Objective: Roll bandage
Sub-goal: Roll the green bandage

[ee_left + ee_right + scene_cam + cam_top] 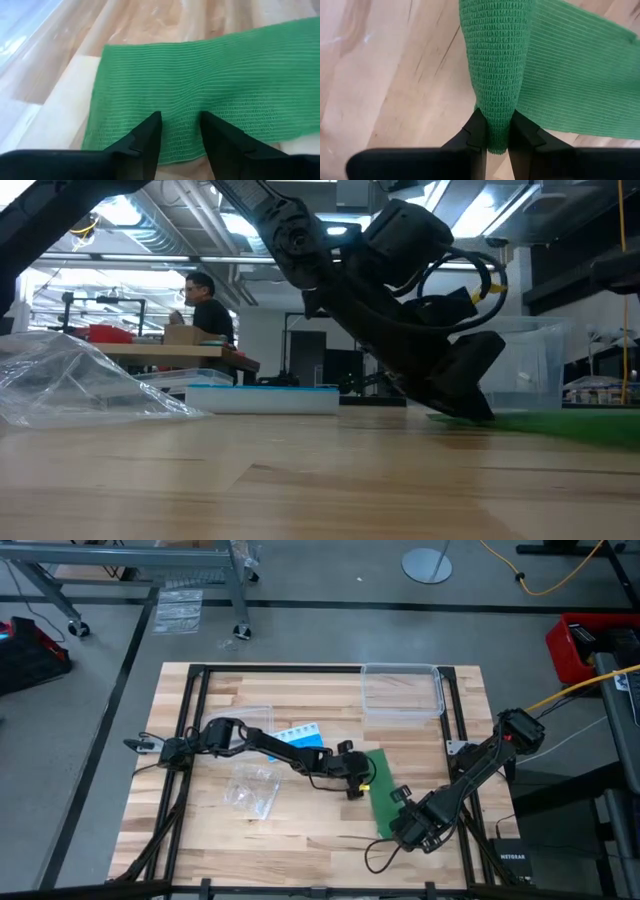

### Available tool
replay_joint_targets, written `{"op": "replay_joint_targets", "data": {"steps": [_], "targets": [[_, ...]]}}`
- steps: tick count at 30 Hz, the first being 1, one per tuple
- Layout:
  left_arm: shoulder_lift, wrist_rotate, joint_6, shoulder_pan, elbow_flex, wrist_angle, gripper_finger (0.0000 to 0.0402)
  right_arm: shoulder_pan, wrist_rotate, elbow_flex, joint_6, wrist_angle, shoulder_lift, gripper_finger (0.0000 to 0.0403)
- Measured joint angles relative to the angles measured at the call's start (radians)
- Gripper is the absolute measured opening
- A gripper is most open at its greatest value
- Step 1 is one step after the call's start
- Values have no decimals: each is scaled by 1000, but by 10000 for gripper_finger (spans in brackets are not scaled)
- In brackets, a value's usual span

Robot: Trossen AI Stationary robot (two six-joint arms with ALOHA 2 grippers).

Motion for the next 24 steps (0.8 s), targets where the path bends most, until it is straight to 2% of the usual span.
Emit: {"op": "replay_joint_targets", "data": {"steps": [7, 14, 18, 24], "targets": [[-1, -4, -22, 3, 0, -21, 102, 0, -8, 7, 82, 2, 0, 61], [0, -3, -21, 3, -1, -21, 96, 0, -27, 7, 211, 3, 0, 116], [0, -3, -21, 3, -1, -21, 95, 0, -28, 7, 221, 4, 0, 144], [0, -1, -22, 4, -2, -21, 95, 0, -100, 7, 224, 12, 0, 166]]}}
